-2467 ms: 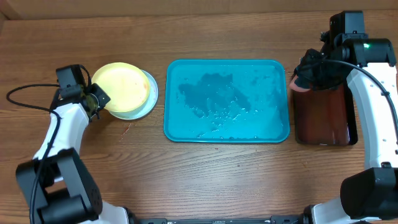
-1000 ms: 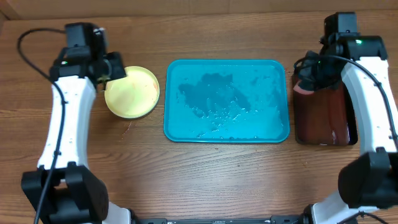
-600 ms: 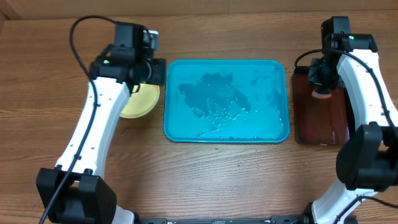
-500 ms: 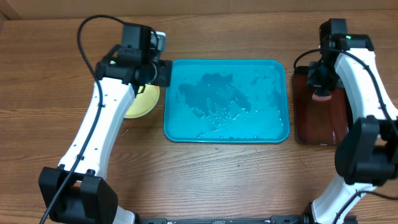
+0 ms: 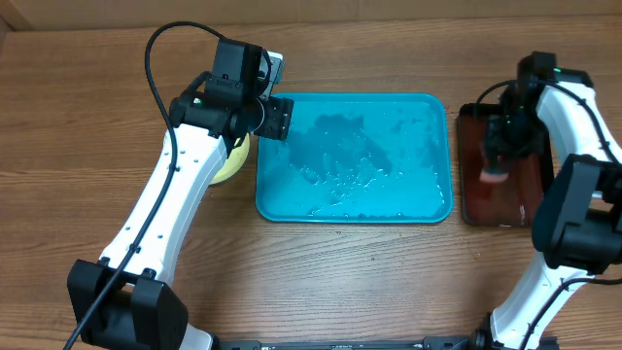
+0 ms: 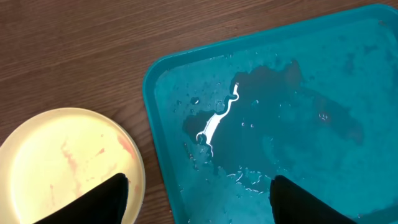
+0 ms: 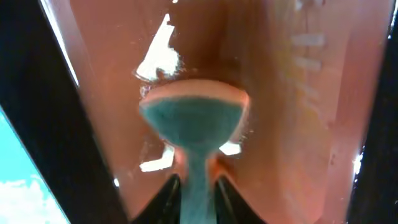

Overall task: Clean dirty plates on tray and stack at the side
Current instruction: 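Lower the sponge onto the brown tray and open the right gripper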

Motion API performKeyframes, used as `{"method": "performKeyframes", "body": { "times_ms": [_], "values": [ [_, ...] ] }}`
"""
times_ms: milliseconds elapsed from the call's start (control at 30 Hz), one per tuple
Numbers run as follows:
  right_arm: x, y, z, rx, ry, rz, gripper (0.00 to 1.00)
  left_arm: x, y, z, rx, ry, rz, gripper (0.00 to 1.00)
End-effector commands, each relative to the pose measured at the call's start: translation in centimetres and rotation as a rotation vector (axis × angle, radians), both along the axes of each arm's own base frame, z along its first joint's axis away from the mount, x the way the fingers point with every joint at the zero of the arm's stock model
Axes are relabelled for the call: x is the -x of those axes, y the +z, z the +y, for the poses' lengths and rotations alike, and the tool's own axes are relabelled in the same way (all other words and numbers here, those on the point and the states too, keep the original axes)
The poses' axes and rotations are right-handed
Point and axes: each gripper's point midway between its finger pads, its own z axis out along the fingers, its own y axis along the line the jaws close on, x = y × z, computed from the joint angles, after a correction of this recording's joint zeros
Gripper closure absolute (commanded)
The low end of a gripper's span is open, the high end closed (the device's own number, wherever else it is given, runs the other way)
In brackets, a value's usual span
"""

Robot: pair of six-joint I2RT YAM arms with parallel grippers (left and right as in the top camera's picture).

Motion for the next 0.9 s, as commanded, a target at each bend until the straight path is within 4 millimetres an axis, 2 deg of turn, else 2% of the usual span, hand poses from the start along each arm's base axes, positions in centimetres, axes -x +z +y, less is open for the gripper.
{"method": "performKeyframes", "body": {
  "times_ms": [0,67,133,167,233,267,300,467,533,600,667,733,867],
  "values": [
    [-0.1,0.2,0.6,-0.053,0.003,-0.009,0.75,-0.2,1.2,-0.5,0.002,-0.025,-0.036,0.16],
    [0.0,0.8,0.6,-0.055,0.002,-0.001,0.72,-0.3,1.2,-0.4,0.002,-0.023,-0.039,0.0],
    [0.1,2.0,0.7,-0.056,0.003,0.003,0.67,-0.3,1.2,-0.2,-0.007,-0.016,-0.041,0.0],
    [0.0,2.8,0.7,-0.056,0.01,-0.001,0.59,-0.3,1.2,-0.2,-0.006,-0.017,-0.041,0.0],
    [-0.4,5.3,1.7,-0.1,0.062,-0.034,0.35,-0.3,1.2,-0.2,-0.007,-0.017,-0.039,0.0],
    [-0.6,6.8,2.2,-0.123,0.085,-0.059,0.08,-0.2,1.1,-0.2,-0.007,-0.017,-0.037,0.0],
    [-0.9,8.6,2.7,-0.142,0.096,-0.095,0.0,-0.2,1.2,-0.2,-0.007,-0.017,-0.037,0.0],
    [-1.4,18.3,4.6,-0.201,0.128,-0.316,0.0,-0.2,1.2,-0.2,-0.007,-0.017,-0.037,0.0],
    [-0.7,22.6,5.6,-0.228,0.15,-0.421,0.0,-0.2,1.2,-0.2,-0.007,-0.017,-0.037,0.0],
    [0.4,25.7,6.4,-0.243,0.169,-0.5,0.0,-0.2,1.2,-0.2,-0.007,-0.017,-0.037,0.0],
    [2.0,28.4,7.1,-0.257,0.165,-0.561,0.0,-0.2,1.2,-0.2,-0.007,-0.017,-0.037,0.0],
    [3.8,30.1,7.5,-0.262,0.136,-0.593,0.0,-0.2,1.2,-0.2,-0.007,-0.018,-0.037,0.0],
    [7.6,32.3,8.3,-0.289,0.037,-0.603,0.0,-0.3,1.2,-0.2,-0.007,-0.017,-0.037,0.0]
  ]
}}
